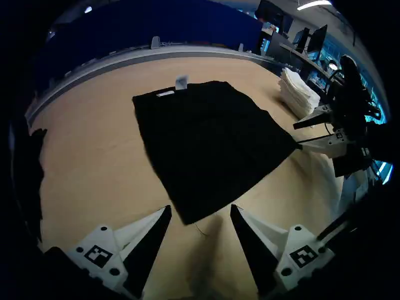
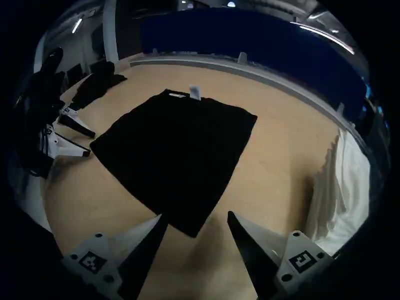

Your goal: Fold towel

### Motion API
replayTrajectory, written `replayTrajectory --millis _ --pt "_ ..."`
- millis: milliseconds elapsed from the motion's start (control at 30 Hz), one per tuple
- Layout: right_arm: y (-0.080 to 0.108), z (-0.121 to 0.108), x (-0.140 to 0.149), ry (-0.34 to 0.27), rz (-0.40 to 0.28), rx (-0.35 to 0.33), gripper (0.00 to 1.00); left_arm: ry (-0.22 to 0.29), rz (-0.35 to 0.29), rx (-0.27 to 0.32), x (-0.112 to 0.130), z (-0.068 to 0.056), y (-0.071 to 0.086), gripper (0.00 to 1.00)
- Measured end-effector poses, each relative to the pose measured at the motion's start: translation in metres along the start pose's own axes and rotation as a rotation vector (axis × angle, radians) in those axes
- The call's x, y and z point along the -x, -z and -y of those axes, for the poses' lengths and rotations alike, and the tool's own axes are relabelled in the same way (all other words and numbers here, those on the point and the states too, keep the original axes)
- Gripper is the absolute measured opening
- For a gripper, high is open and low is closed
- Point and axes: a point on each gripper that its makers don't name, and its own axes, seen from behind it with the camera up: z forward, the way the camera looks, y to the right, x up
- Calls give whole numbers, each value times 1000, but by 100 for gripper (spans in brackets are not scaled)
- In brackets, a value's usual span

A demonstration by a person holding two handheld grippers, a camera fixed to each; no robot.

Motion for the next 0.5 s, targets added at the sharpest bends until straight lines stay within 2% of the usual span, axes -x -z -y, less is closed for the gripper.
replayTrajectory --millis 167,400,467,500 --pt "-3 3 9 3 19 -9 85 -13 6 -28 2 3 -4 80" --pt "-5 7 17 2 30 -11 60 -24 7 -50 4 3 -4 78" --pt "-5 8 17 -2 26 -11 52 -36 8 -67 5 4 -4 76" --pt "-6 9 17 -4 24 -11 48 -42 9 -76 5 5 -5 71"
